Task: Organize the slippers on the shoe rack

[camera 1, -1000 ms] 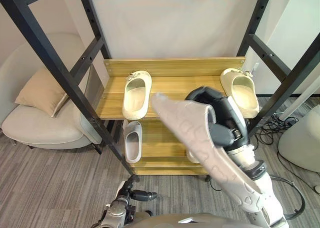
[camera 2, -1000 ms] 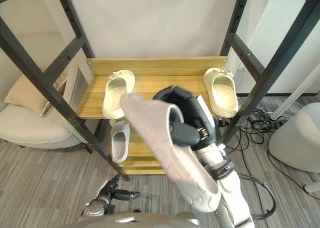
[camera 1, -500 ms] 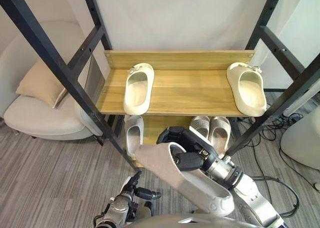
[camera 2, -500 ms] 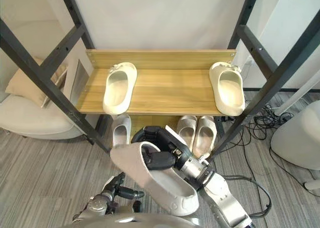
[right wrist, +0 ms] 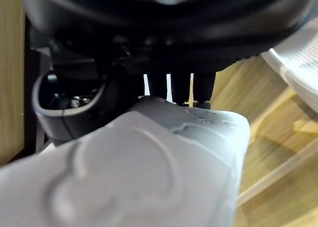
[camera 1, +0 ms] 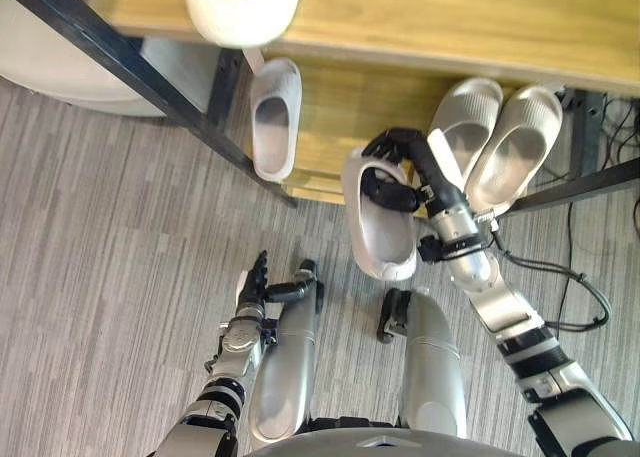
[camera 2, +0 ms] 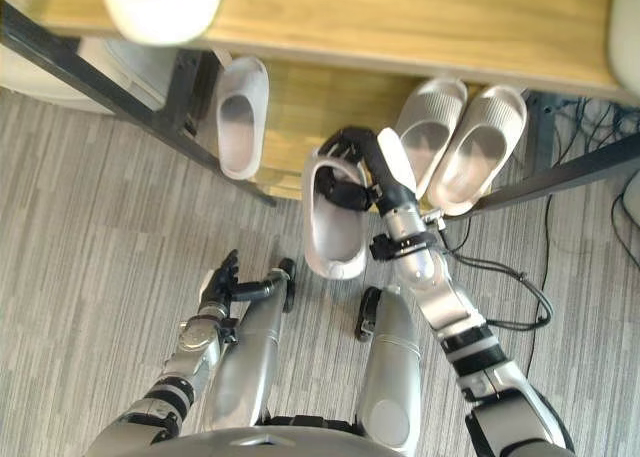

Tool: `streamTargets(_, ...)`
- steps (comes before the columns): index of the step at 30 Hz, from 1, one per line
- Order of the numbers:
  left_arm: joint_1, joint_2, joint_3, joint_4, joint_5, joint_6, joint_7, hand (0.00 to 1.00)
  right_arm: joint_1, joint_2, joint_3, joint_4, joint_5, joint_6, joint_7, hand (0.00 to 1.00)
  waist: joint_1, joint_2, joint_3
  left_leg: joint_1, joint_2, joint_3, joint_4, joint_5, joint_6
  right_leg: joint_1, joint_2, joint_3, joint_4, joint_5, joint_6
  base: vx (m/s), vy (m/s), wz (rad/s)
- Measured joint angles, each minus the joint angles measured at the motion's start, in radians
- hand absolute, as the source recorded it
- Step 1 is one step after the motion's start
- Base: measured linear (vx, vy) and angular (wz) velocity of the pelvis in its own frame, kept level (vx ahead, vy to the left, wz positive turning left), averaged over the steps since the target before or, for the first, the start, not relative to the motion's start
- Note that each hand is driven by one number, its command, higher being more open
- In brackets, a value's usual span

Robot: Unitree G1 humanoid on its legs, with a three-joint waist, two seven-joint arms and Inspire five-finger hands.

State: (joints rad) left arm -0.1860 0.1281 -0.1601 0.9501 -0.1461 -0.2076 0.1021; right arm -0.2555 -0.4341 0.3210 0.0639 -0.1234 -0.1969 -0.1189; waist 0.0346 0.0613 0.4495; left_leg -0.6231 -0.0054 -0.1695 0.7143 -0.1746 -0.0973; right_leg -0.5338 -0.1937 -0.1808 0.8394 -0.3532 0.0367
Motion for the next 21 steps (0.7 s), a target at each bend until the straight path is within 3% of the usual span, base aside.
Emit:
streamTargets(4, -0.004, -0.021, 0.126, -0.085, -0.008, -0.008, 0.000, 1.00, -0.099, -0.001, -0.037, 0.007, -0.088, 0.000, -0.118, 0.00, 0.019, 0.000, 0.014, -0.172, 0.002, -0.010, 0.166, -0.052, -0.014, -0.167, -0.021, -0.012, 0.183, -0.061, 0.001, -0.08, -0.056, 0.00)
streamTargets(5, 0.031, -0.044, 0.246, -0.196, -0.018, -0.022, 0.049, 1.00, -0.244, -0.008, -0.066, -0.047, -0.158, 0.001, -0.228, 0.00, 0.064, -0.017, 0.036, -0.401, 0.008, -0.019, 0.353, -0.098, -0.033, -0.397, -0.036, -0.010, 0.384, -0.135, -0.005, -0.18, -0.041, -0.11)
streamTargets(6, 0.019, -0.039, 0.283, -0.177, -0.036, -0.021, 0.066, 1.00, -0.277, -0.010, -0.072, -0.062, -0.160, 0.001, -0.247, 0.00, 0.065, -0.043, 0.051, -0.446, 0.009, -0.027, 0.383, -0.102, -0.039, -0.438, -0.036, -0.011, 0.415, -0.143, -0.012, -0.17, -0.032, -0.01)
streamTargets(8, 0.006, -0.055, 0.295, -0.189, -0.084, -0.035, 0.053, 1.00, -0.286, -0.013, -0.116, -0.055, -0.160, 0.025, -0.263, 0.00, 0.086, -0.063, 0.062, -0.485, 0.001, -0.044, 0.433, -0.112, -0.051, -0.464, -0.045, -0.025, 0.463, -0.159, -0.027, -0.03, -0.011, 0.17)
streamTargets(12, 0.003, -0.060, 0.297, -0.193, -0.079, -0.032, 0.070, 1.00, -0.327, -0.021, -0.101, -0.049, -0.167, 0.030, -0.264, 0.00, 0.094, -0.066, 0.063, -0.488, -0.003, -0.032, 0.448, -0.113, -0.048, -0.469, -0.055, -0.014, 0.488, -0.168, -0.022, -0.02, -0.001, 0.01)
streamTargets(14, 0.005, -0.059, 0.299, -0.215, -0.079, -0.036, 0.071, 1.00, -0.383, -0.059, -0.092, -0.049, -0.180, 0.030, -0.283, 0.00, 0.099, -0.065, 0.052, -0.542, -0.004, -0.035, 0.480, -0.117, -0.043, -0.521, -0.061, -0.013, 0.521, -0.174, -0.021, -0.04, -0.001, 0.00)
streamTargets(16, -0.009, -0.057, 0.297, -0.238, -0.082, -0.054, 0.068, 1.00, -0.495, -0.093, -0.108, -0.014, -0.222, 0.033, -0.336, 0.00, 0.105, -0.070, 0.055, -0.635, -0.029, -0.056, 0.534, -0.116, -0.050, -0.603, -0.087, -0.028, 0.585, -0.190, -0.040, -0.03, -0.014, 0.26)
streamTargets(21, -0.020, -0.056, 0.253, -0.227, -0.080, -0.041, 0.089, 1.00, -0.588, -0.095, -0.086, 0.125, -0.237, 0.049, -0.345, 0.00, 0.131, -0.076, 0.058, -0.665, -0.062, -0.071, 0.557, -0.112, -0.064, -0.619, -0.122, -0.040, 0.629, -0.221, -0.045, 0.03, -0.051, 0.26)
